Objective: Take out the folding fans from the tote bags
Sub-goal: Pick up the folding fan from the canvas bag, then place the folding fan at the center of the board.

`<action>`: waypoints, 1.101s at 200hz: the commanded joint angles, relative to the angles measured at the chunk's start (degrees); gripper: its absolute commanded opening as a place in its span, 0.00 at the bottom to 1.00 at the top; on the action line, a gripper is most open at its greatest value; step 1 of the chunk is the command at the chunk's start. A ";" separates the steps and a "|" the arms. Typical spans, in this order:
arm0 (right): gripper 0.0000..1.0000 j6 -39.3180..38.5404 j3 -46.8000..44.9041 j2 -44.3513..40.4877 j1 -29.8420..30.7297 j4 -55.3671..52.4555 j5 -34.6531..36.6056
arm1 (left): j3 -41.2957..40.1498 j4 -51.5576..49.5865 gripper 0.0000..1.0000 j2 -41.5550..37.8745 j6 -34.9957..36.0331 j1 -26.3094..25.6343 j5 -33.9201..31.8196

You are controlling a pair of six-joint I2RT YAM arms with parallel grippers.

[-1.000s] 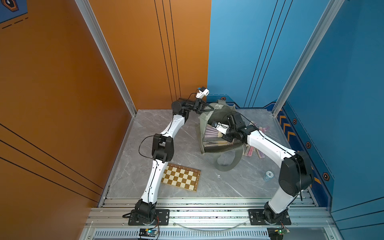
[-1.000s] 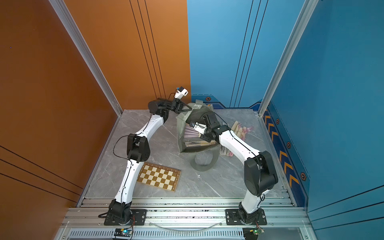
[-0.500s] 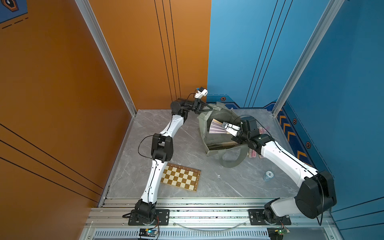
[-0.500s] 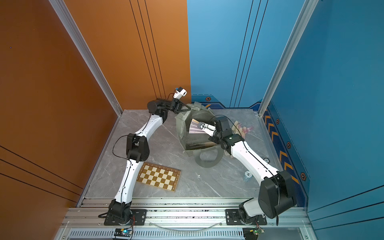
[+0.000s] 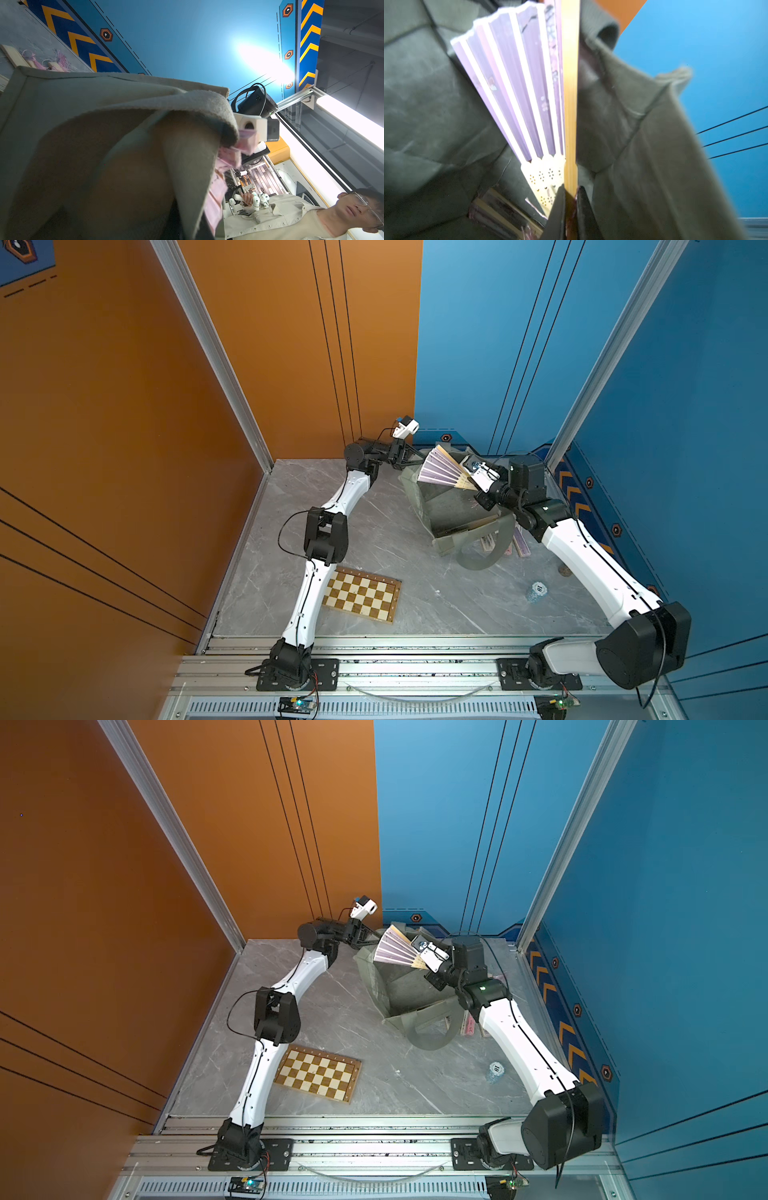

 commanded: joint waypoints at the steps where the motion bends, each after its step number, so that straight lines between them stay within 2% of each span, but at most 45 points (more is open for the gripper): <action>1: 0.00 8.14 4.54 0.13 -1.16 0.37 -8.75 | 0.21 2.55 0.00 -0.55 -21.26 0.58 4.53; 30: 0.00 14.11 7.66 1.70 -2.32 0.44 -15.15 | 0.43 2.48 0.00 -0.44 -21.26 0.67 4.42; 55: 0.00 14.68 8.68 2.90 -2.30 -0.05 -17.03 | 0.43 2.54 0.00 -0.42 -21.21 0.73 4.34; 161: 0.00 12.77 11.56 1.67 -3.86 -3.51 -17.90 | 0.35 2.62 0.00 -0.29 -21.34 1.67 4.57; 220: 0.00 17.61 15.34 1.01 -4.64 -2.42 -22.08 | -1.33 2.59 0.00 -4.08 -21.51 4.35 4.88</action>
